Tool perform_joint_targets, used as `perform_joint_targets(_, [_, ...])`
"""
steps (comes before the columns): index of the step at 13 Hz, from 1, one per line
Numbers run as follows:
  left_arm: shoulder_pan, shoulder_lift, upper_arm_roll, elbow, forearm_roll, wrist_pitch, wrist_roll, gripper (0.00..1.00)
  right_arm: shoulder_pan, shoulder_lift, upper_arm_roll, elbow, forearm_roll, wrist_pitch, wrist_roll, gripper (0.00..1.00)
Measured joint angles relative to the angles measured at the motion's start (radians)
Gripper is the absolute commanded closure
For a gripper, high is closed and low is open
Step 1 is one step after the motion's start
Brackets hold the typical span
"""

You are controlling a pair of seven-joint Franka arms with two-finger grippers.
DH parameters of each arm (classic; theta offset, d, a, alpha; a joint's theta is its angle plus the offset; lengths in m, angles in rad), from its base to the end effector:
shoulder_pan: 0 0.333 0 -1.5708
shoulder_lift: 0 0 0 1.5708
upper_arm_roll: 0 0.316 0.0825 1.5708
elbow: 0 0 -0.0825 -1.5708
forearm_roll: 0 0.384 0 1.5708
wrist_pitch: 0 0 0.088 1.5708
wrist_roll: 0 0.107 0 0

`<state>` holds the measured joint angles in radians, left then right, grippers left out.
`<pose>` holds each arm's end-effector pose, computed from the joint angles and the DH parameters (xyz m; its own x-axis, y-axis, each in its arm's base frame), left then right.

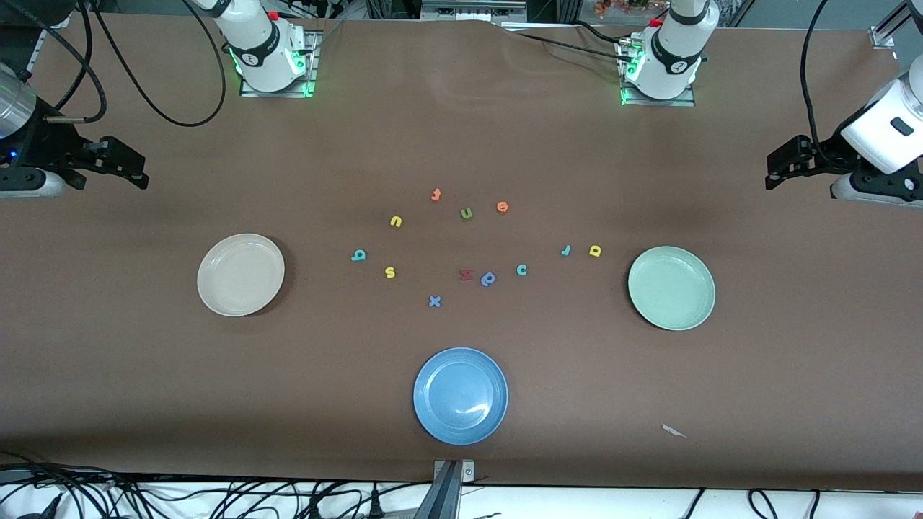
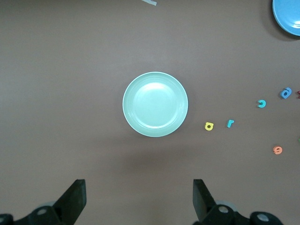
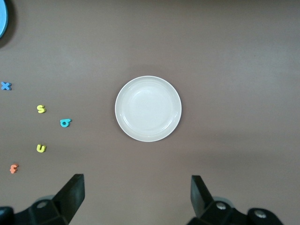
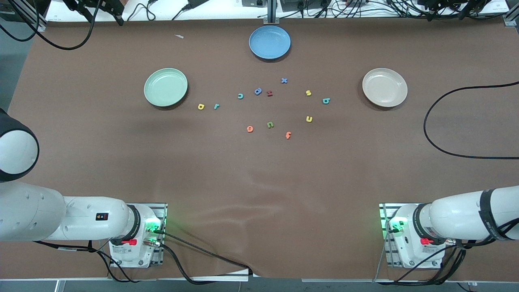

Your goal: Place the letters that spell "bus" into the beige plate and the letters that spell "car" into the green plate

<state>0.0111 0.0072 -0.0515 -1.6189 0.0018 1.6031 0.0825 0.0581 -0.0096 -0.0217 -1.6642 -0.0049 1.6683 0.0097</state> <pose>0.5578 -0.0223 0.6006 0.9922 -0.1226 -0.0230 -0.1227 -0.9924 0.0005 0.5581 0.0198 0.5941 0.9995 0.0272 0.0137 0.0271 -0.9996 0.0045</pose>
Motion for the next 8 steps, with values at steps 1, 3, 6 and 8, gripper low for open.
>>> perform_joint_targets(1, [0.0,0.0,0.0,0.0,0.0,0.0,0.0,0.0,0.0,0.0,0.0,0.0,0.0,0.0,0.0,0.0])
perform_joint_targets(3, [0.0,0.001,0.0,0.0,0.0,0.0,0.0,0.0,0.0,0.0,0.0,0.0,0.0,0.0,0.0,0.0])
perform_joint_targets(6, [-0.005,0.008,-0.007,0.0,-0.002,-0.002,0.0,0.0,0.0,0.0,0.0,0.0,0.0,0.0,0.0,0.0])
perform_joint_targets(8, [-0.017,0.02,-0.013,-0.001,-0.046,-0.002,0.0,0.0,0.001,0.0,0.0,0.0,0.001,0.0,0.0,0.0])
